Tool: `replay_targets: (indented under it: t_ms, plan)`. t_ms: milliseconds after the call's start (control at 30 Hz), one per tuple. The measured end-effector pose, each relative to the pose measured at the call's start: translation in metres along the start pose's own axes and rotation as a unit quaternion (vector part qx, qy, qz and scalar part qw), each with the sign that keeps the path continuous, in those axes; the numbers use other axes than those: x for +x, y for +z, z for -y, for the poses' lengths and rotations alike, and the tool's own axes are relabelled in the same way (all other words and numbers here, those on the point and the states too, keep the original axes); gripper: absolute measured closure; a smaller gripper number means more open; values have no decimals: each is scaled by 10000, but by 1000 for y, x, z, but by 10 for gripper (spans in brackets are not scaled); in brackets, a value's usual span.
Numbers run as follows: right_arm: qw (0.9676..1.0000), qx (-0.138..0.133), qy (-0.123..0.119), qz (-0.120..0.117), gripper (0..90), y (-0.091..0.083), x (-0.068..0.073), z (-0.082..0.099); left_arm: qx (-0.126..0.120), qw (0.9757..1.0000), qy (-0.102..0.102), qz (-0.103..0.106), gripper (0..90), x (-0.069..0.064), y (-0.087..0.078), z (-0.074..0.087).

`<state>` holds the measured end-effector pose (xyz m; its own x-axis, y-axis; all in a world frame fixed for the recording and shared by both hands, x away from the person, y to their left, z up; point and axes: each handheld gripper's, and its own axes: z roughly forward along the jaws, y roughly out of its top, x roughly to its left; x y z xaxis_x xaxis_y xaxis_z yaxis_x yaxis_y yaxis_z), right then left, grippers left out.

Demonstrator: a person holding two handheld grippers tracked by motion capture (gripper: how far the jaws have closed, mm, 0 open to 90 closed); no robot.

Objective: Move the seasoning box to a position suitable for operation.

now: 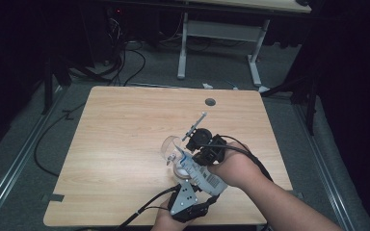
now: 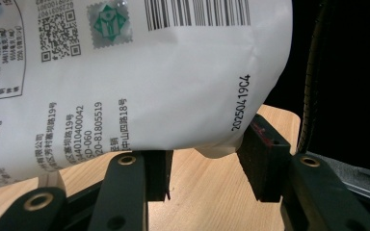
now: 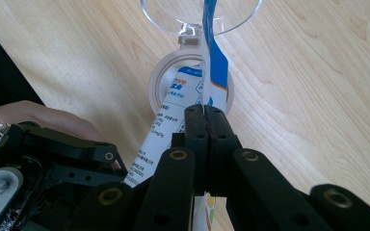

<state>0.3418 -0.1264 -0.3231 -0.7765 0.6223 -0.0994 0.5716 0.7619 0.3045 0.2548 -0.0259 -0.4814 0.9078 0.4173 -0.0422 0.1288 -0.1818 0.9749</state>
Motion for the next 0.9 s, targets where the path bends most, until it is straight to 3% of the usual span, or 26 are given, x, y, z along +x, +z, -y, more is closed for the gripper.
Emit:
replay_targets:
  t_ms: [900]
  plan:
    - [10000, 33, 2, 13, 896, -2, 1, 6, 87, 9999, 32, 39, 583, -1, 1, 5]
